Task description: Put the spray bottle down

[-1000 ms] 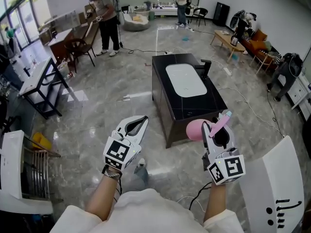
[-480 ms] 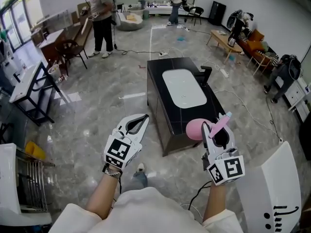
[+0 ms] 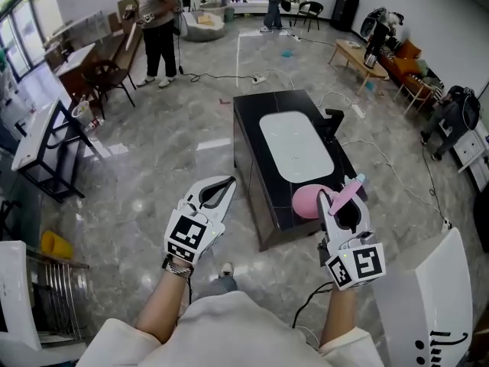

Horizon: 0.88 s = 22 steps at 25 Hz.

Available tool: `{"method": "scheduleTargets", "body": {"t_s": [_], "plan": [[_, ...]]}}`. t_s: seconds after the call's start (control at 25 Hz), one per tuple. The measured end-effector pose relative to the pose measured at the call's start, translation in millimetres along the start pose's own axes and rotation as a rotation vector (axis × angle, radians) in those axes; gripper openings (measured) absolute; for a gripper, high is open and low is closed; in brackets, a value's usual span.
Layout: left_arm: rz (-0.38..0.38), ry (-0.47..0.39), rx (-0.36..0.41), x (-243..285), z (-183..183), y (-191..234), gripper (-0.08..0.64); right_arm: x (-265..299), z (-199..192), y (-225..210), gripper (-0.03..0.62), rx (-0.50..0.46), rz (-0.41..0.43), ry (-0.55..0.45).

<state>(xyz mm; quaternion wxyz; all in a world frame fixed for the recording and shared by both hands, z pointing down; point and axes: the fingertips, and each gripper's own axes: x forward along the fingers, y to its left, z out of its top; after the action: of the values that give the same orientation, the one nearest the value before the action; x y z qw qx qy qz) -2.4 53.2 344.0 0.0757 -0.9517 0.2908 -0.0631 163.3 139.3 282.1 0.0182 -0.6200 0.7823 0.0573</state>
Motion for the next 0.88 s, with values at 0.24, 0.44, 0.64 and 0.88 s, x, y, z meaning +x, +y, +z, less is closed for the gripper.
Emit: {"method": "scheduleTargets", "body": {"t_s": [0.24, 0.44, 0.64, 0.88], "plan": [[0.003, 0.005, -0.015, 25, -7, 30, 0.005, 37, -8, -11, 0.152, 0.004, 0.004, 0.016], [0.006, 0.019, -0.022, 40, -12, 50, 0.005, 63, -12, -18, 0.152, 0.011, 0.01, 0.027], [0.01, 0.024, -0.028, 45, -16, 71, 0.005, 86, -14, -16, 0.152, 0.013, 0.019, 0.033], [0.008, 0.03, -0.033, 57, -24, 91, 0.005, 112, -19, -17, 0.152, 0.011, 0.025, 0.037]]}}
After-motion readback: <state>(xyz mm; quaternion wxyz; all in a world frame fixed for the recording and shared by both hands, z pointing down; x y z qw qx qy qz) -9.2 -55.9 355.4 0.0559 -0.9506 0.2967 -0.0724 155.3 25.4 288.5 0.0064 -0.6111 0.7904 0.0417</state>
